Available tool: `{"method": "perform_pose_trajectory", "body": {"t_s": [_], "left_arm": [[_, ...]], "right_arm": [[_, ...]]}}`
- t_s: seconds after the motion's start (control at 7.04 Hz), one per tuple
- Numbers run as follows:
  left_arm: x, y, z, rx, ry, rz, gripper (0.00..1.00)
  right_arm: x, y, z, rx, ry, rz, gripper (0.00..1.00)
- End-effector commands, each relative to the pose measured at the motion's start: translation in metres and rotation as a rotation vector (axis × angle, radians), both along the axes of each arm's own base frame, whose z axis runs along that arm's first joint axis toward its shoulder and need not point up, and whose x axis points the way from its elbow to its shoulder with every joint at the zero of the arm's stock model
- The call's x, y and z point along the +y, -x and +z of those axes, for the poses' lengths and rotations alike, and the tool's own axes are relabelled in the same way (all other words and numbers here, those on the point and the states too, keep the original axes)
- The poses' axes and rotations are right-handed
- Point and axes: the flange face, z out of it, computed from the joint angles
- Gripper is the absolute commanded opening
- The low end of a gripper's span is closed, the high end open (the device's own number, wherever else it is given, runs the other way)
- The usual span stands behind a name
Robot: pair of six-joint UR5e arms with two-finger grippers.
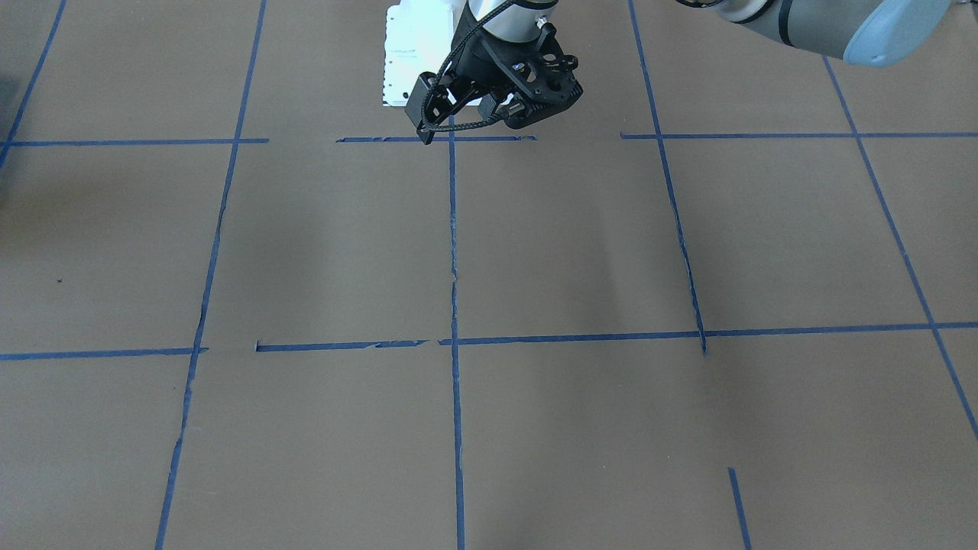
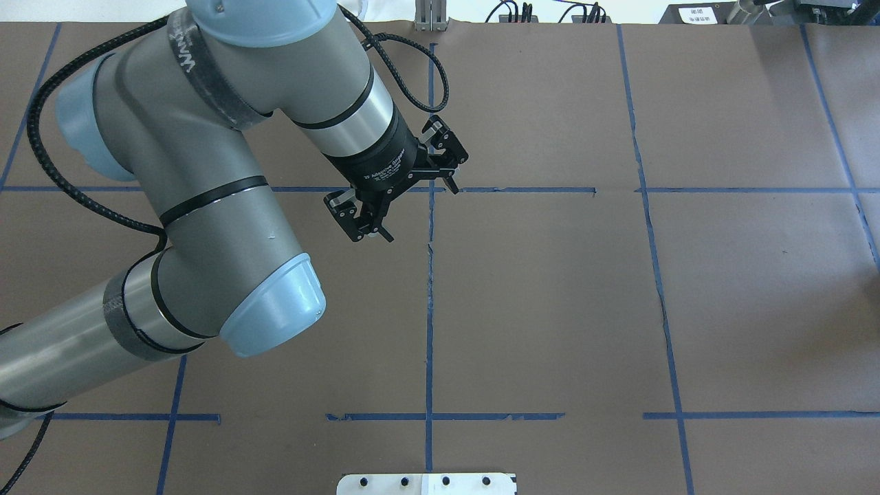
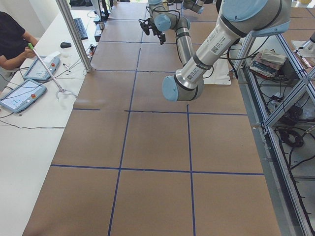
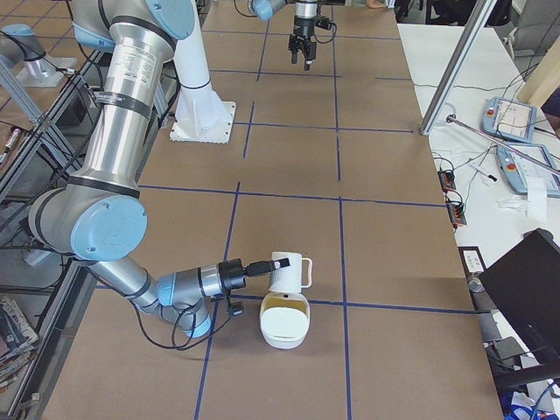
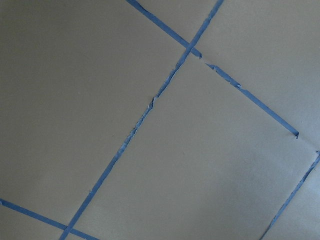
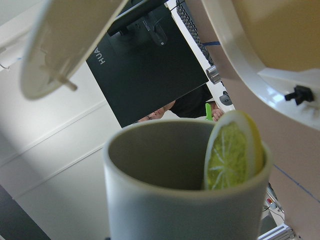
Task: Left arm hands cup to right arm to dump lemon
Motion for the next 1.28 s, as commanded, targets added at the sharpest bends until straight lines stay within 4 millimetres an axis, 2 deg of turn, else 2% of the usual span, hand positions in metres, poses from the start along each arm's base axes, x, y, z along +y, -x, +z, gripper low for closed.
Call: {"method": "perform_pose_trajectory", "body": {"t_s": [0.0, 0.28, 0.57, 0.71, 0.85, 0.99, 1.14], "left_arm": [[-0.002, 0.002, 0.000, 0.000, -0.003, -0.003, 1.00], [-0.003, 0.001, 0.002, -0.003, -0.003, -0.004, 1.00], [-0.004, -0.001, 0.002, -0.008, -0.007, -0.011, 1.00], [-0.004, -0.001, 0.002, -0.008, -0.007, -0.011, 1.00], [-0.006, -0.003, 0.004, -0.011, -0.004, -0.011, 1.00], [-0.005, -0.003, 0.004, -0.011, -0.004, -0.011, 1.00], [-0.006, -0.003, 0.005, -0.012, -0.003, -0.011, 1.00]], "right_arm": [[0.005, -0.012, 0.002, -0.096, 0.017, -0.019, 0.31], [0.003, -0.007, 0.001, -0.138, 0.019, -0.030, 0.32], [-0.004, 0.013, -0.005, -0.059, 0.013, -0.033, 0.38], [-0.020, 0.047, -0.029, 0.080, 0.005, -0.005, 0.40], [-0.031, 0.070, -0.059, 0.185, -0.017, 0.022, 0.41], [-0.036, 0.080, -0.067, 0.227, -0.012, 0.025, 0.41], [-0.044, 0.101, -0.070, 0.279, 0.008, 0.020, 0.41]]}}
